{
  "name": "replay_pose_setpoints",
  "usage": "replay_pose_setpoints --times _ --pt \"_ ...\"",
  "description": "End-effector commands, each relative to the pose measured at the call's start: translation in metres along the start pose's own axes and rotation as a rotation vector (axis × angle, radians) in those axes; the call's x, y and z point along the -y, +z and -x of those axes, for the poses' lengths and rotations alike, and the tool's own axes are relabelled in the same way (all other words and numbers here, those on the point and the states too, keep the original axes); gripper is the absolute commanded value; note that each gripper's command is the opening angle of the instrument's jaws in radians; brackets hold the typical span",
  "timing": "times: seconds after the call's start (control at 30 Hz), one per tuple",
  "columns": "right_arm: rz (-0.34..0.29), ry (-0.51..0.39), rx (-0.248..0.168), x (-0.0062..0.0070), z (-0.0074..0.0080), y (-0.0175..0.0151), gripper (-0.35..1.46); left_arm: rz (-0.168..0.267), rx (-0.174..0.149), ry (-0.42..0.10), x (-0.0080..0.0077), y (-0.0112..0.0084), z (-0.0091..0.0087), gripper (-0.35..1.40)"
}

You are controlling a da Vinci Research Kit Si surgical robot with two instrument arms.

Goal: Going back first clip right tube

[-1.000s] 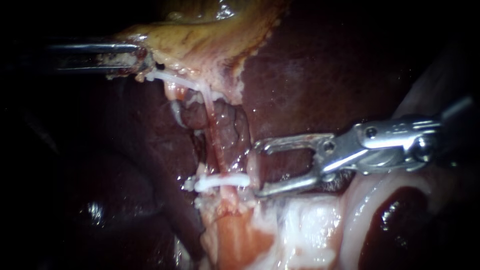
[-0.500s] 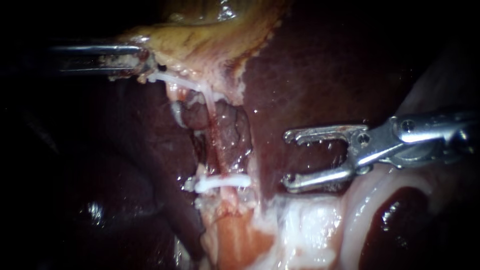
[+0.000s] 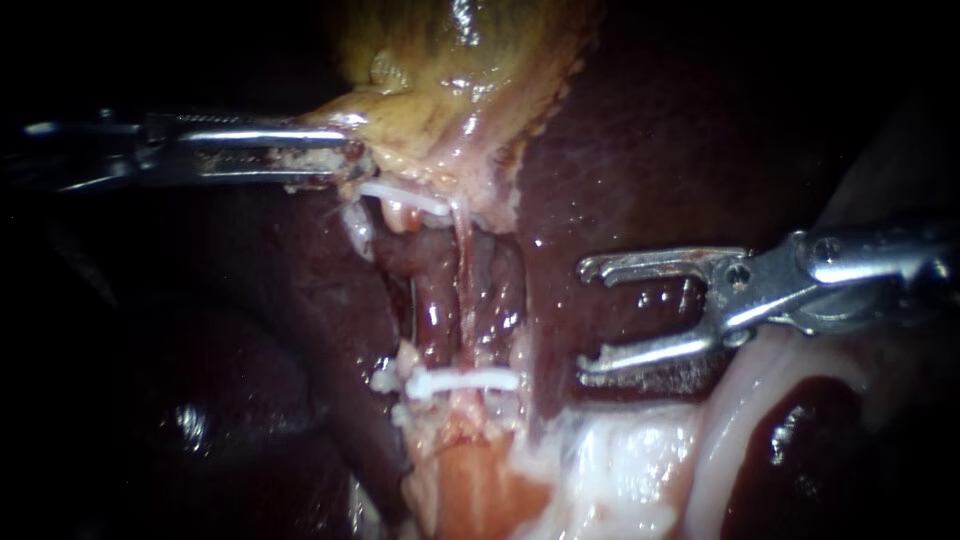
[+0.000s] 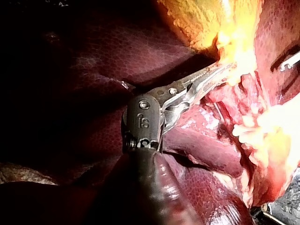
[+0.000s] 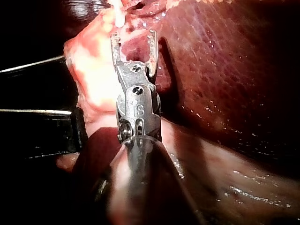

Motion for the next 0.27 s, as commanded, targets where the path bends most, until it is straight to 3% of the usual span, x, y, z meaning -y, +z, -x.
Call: replay_pose_setpoints --times 0.03,0.27 --pt "0.001 0.001 0.000 0.0000 0.0000 0.0000 0.50 0.000 0.001 -0.002 -0.0001 0.0000 0.0000 -0.35" --pt "0.004 0.002 0.000 0.0000 -0.0001 0.0001 0.50 0.002 0.002 -0.003 -0.0002 -0.0003 -0.0002 -0.35"
